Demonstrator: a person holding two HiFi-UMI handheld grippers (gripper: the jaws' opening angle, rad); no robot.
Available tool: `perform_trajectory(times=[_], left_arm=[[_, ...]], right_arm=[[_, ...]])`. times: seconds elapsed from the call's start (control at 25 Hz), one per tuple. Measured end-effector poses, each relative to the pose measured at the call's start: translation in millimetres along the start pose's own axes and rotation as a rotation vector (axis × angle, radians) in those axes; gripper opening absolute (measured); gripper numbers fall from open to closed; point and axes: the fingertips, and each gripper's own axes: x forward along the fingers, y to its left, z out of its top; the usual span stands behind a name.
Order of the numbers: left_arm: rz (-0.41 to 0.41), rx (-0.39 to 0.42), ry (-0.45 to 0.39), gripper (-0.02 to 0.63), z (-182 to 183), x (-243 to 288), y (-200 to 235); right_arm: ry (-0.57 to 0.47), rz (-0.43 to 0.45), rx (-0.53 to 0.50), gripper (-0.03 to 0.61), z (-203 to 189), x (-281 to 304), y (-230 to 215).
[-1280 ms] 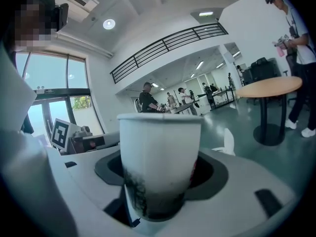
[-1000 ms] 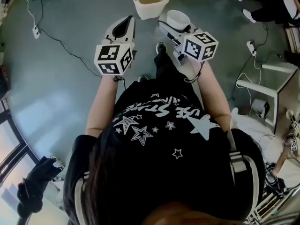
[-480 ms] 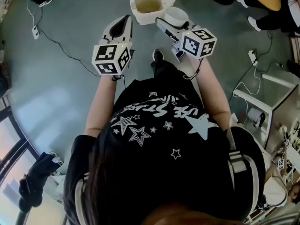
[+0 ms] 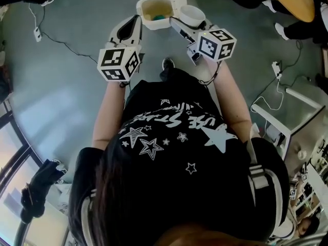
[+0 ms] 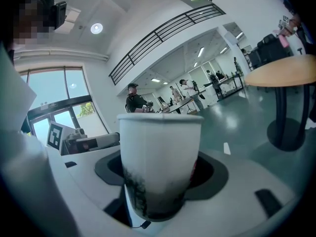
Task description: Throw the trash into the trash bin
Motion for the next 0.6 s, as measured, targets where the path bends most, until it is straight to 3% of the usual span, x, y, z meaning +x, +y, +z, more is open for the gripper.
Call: perform_trajectory(times=[0.24,0.6], left_arm=[[0.023,-0.006,0.009,0.011,-11,7,4],[0.022,-0.03,0.018,0.011,-9,35,39]], right_arm=[[0.028,0.019,-0.038,0.301,2,11,-13],[0.058,-0.019,-0.013,0.301,6,37,-29]])
